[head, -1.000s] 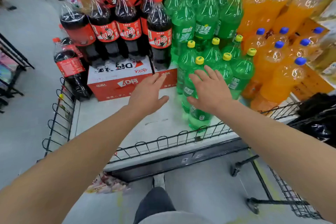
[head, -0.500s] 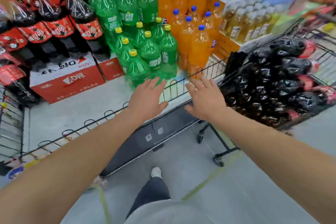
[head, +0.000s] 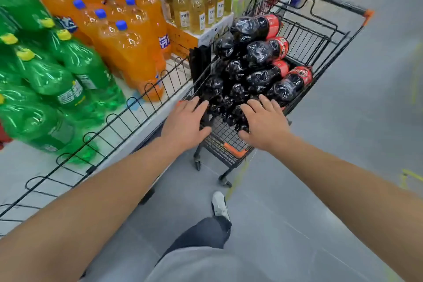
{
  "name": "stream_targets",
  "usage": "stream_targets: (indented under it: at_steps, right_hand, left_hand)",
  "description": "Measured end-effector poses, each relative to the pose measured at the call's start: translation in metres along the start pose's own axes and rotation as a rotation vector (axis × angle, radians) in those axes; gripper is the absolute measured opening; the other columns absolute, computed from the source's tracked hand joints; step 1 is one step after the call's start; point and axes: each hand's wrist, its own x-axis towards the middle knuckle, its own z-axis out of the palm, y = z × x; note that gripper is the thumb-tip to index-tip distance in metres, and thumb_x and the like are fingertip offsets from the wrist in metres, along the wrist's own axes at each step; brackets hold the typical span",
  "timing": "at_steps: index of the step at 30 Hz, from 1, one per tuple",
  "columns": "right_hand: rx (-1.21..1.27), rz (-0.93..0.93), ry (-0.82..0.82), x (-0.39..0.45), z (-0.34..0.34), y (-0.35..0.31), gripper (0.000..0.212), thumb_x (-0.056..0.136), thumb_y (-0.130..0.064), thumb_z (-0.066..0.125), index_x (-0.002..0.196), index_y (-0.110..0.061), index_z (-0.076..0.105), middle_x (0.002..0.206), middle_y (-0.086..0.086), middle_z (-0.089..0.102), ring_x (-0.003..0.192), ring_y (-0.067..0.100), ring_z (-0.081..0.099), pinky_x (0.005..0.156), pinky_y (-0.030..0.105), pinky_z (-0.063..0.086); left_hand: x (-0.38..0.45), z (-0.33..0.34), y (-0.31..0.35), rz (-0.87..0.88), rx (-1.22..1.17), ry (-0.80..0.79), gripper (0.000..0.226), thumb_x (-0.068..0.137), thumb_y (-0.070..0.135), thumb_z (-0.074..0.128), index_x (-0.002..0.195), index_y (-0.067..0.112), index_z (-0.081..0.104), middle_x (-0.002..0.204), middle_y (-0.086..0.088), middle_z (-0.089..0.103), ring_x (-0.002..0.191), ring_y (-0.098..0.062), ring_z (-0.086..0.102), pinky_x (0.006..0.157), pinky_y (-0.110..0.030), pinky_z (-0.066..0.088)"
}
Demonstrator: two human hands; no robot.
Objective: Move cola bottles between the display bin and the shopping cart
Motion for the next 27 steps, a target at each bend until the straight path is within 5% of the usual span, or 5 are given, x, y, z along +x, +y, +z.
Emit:
stream_targets:
  at_steps: [15,27]
  right_hand:
    - [0.149,0.197,-0.015,0.145,-0.015,0.193,0.078,0.096,-0.056,0.056,0.16,-0.021,0.027,0.166,0.004,0.028,0.157,0.032,0.016,0.128,0.049,0.014]
    - [0.324,0.032,-0.011,0.333,-0.024,0.316,0.071,0.094,-0.049,0.064,0.147,-0.005,0.045,0.147,0.018,0.05,0.139,0.037,0.044,0.116,0.043,0.034]
  left_hand:
    - [0.231,-0.012,0.077,-0.004,-0.158,-0.009,0.079,0.098,0.054,0.052,0.161,0.025,0.012,0.168,-0.004,0.011,0.153,-0.027,0.016,0.123,-0.039,0.022]
    - [0.39,-0.018,0.108,-0.35,-0.241,0.177,0.08,0.097,0.048,0.057,0.16,0.021,0.017,0.167,-0.009,0.012,0.153,-0.031,0.013,0.124,-0.043,0.019]
